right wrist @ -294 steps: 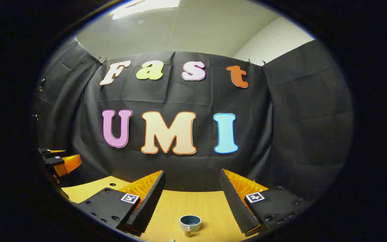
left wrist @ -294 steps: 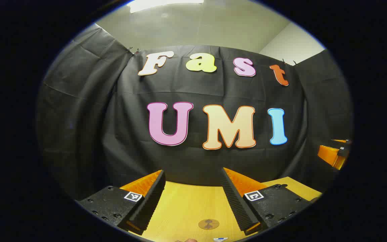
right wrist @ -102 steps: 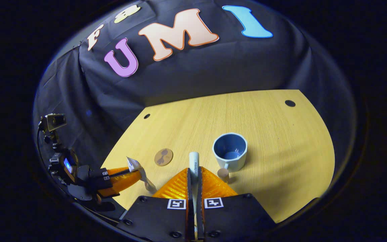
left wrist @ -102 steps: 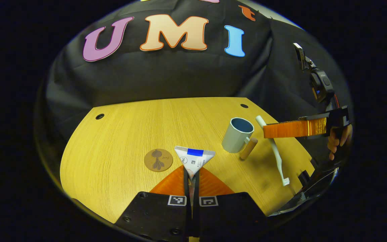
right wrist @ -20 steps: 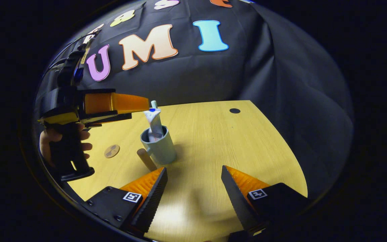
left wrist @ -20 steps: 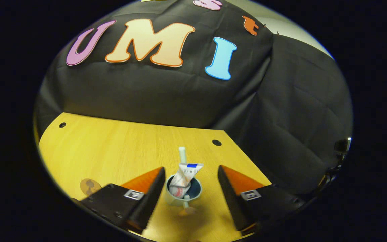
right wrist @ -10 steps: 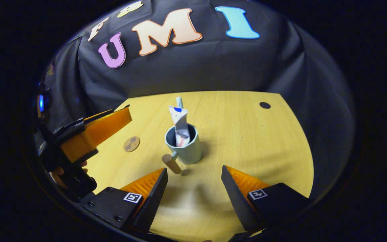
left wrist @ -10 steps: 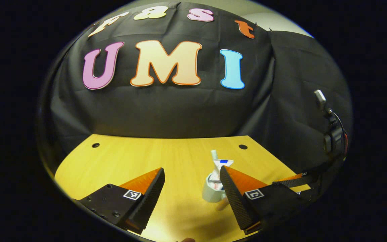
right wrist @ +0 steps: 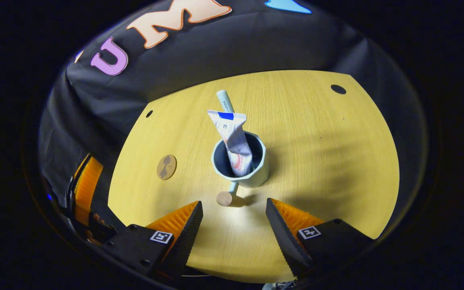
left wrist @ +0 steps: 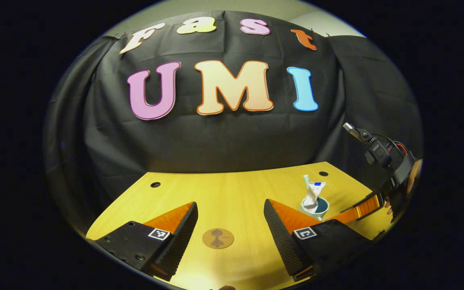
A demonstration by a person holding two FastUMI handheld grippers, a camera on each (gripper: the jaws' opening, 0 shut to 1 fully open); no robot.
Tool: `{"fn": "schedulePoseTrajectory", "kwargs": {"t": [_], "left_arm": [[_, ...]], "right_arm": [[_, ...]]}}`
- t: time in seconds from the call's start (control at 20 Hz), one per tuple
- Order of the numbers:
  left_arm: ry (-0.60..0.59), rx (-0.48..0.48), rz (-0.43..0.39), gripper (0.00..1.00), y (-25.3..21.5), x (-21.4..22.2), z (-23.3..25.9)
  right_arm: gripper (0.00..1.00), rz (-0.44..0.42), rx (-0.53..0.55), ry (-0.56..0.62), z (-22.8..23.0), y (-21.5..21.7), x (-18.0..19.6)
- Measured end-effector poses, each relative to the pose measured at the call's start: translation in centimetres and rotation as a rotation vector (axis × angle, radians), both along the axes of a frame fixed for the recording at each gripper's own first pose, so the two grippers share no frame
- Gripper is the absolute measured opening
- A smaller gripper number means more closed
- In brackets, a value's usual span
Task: Put the toothbrush and toothpaste on the desktop into the cup, then pick up the cup and place it on the coaster on the desktop.
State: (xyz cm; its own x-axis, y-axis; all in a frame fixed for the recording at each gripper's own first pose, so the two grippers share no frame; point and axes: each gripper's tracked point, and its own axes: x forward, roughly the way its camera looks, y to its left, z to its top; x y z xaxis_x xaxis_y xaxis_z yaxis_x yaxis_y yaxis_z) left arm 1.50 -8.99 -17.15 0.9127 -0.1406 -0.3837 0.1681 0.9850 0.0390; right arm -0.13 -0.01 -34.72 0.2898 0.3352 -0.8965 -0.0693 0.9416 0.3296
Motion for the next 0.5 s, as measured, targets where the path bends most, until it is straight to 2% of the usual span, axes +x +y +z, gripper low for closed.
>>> {"fn": "schedulePoseTrajectory", "kwargs": {"t": [0.1,0.15,0.2,0.25,0.3,0.35,0.4,0.45,0.5], "left_arm": [[0.005,0.002,0.029,0.95,2.2,-0.2,-0.2],[0.007,0.001,0.043,0.95,3.2,-0.2,-0.2],[0.010,0.003,0.056,0.95,4.3,-0.2,-0.4],[0.011,0.008,0.069,0.95,5.3,-0.2,-0.3],[0.005,0.016,0.084,0.95,6.3,-0.2,0.0],[-0.003,0.021,0.094,0.95,7.3,-0.3,0.4],[-0.011,0.026,0.104,0.95,8.2,-0.4,0.5],[-0.014,0.029,0.113,0.95,9.0,-0.5,0.6],[-0.012,0.032,0.121,0.95,9.7,-0.5,0.4]], "right_arm": [[0.97,-0.019,-0.007,0.037,-0.7,0.5,0.6],[0.90,-0.019,-0.020,0.049,-1.1,0.6,0.9],[0.95,-0.018,-0.037,0.059,-1.5,0.6,1.2],[0.88,-0.021,-0.052,0.074,-1.9,0.6,1.5],[0.95,-0.028,-0.058,0.087,-2.2,0.7,1.7],[0.84,-0.037,-0.063,0.099,-2.7,0.7,1.9],[0.80,-0.045,-0.071,0.112,-3.0,0.7,2.2],[0.89,-0.051,-0.085,0.121,-3.6,0.7,2.3],[0.88,-0.057,-0.094,0.129,-4.0,0.7,2.4]]}}
